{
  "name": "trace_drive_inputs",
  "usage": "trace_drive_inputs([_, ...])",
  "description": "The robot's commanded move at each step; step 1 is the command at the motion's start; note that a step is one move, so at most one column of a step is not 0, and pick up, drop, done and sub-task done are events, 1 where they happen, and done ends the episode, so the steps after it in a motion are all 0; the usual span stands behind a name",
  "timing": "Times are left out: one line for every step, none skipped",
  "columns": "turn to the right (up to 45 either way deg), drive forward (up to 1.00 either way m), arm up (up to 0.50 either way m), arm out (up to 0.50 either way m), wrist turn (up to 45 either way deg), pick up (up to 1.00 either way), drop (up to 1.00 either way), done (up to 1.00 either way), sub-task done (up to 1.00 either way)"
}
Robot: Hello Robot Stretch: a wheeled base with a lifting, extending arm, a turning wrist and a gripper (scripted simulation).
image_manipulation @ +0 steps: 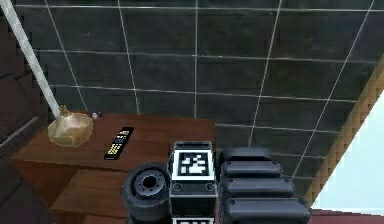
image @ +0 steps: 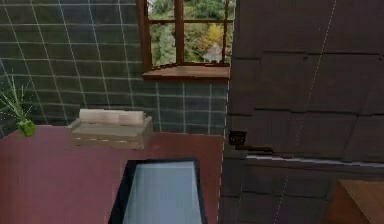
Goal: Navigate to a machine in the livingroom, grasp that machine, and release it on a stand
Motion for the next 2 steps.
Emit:
trace_drive_inputs([0.0,0.15,0.00,0.00,0.0,0.00,0.00,0.00,0.00])
trace_drive_inputs([45.0,0.00,0.00,0.00,0.0,0.00,0.00,0.00,0.00])
